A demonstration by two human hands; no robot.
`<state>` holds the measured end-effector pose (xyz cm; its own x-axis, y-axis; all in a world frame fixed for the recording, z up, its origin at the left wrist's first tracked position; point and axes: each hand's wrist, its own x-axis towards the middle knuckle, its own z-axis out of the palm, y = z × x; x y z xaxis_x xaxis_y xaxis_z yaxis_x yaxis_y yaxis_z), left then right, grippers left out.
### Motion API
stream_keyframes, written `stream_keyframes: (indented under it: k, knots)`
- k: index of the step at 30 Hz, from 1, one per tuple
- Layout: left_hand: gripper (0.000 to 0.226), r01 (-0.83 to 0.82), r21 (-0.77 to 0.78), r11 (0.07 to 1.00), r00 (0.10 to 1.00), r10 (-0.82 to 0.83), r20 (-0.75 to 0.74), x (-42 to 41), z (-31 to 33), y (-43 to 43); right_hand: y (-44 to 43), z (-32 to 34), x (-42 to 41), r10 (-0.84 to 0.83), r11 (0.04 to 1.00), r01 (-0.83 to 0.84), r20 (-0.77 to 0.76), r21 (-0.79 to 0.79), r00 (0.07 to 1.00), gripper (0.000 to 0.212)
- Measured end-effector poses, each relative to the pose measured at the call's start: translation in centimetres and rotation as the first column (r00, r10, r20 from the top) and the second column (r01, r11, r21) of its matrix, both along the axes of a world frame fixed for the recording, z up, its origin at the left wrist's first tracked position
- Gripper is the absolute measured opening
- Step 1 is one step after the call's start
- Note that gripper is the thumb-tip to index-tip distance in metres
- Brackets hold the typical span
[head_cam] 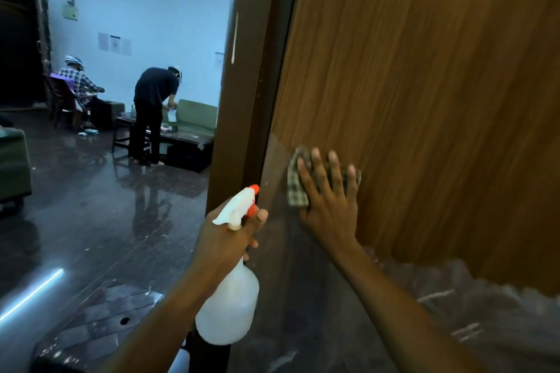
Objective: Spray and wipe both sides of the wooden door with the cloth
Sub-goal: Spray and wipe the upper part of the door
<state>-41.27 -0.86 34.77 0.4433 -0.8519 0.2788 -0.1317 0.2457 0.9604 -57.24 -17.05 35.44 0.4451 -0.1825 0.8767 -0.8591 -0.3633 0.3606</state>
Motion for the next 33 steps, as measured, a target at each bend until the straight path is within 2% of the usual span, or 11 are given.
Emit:
stream_keyframes:
  k: [3,6,9,12,16,21,23,25,27,30,33]
  knots:
    - [0.065,-0.035,0.013,0.999,0.999,0.034,0.027,0.8,-0.5,0.5,0.7,3.8,5.6,0.064,0.997,-0.069,0.139,0.031,0.988,0.061]
    - [0.053,-0.071,0.035,0.997,0.997,0.069,0.041,1.2,-0.5,0.8,0.3,2.3,8.7,0.127,0.99,-0.122,-0.063,0.075,0.99,0.065]
    - [0.045,-0.102,0.058,0.993,0.993,0.098,0.069,1.3,-0.6,1.2,0.6,-4.6,8.0,0.134,0.987,-0.096,-0.337,0.127,0.932,0.072]
    - [0.035,-0.101,0.039,0.994,0.993,0.098,0.06,0.7,-1.3,2.1,0.7,-12.0,4.1,0.148,0.984,-0.088,-0.427,0.158,0.892,0.072]
    - [0.047,-0.053,0.028,0.998,0.998,0.052,0.027,-0.2,-2.8,2.8,0.7,-13.9,-1.9,0.096,0.985,-0.05,-0.287,0.163,0.953,0.076]
    - [0.058,-0.041,0.066,0.997,0.999,0.039,0.027,-2.0,-3.4,2.6,1.6,-7.5,1.7,0.045,0.971,-0.079,0.151,0.227,0.988,0.064]
    - [0.057,-0.041,0.088,0.995,0.997,0.035,0.071,-3.0,-3.2,2.5,1.3,-7.8,3.0,0.084,0.972,-0.083,0.006,0.221,0.996,0.065]
    - [0.061,-0.055,0.138,0.989,0.993,0.04,0.11,-4.3,-3.4,2.5,1.1,-10.7,1.9,0.14,0.976,-0.088,-0.266,0.198,0.954,0.066]
    - [0.062,-0.065,0.181,0.981,0.991,0.043,0.125,-5.7,-4.3,2.7,1.1,-14.8,-1.2,0.145,0.973,-0.064,-0.374,0.222,0.916,0.067]
    - [0.036,-0.019,0.167,0.986,0.984,-0.011,0.179,-7.3,-6.1,3.0,1.4,-18.8,-7.8,0.033,0.956,0.021,-0.176,0.293,0.984,0.079]
    - [0.035,-0.055,0.221,0.974,0.99,0.024,0.137,-8.1,-7.8,2.5,1.1,-17.0,-11.8,-0.156,0.938,0.107,0.126,0.328,0.98,0.072]
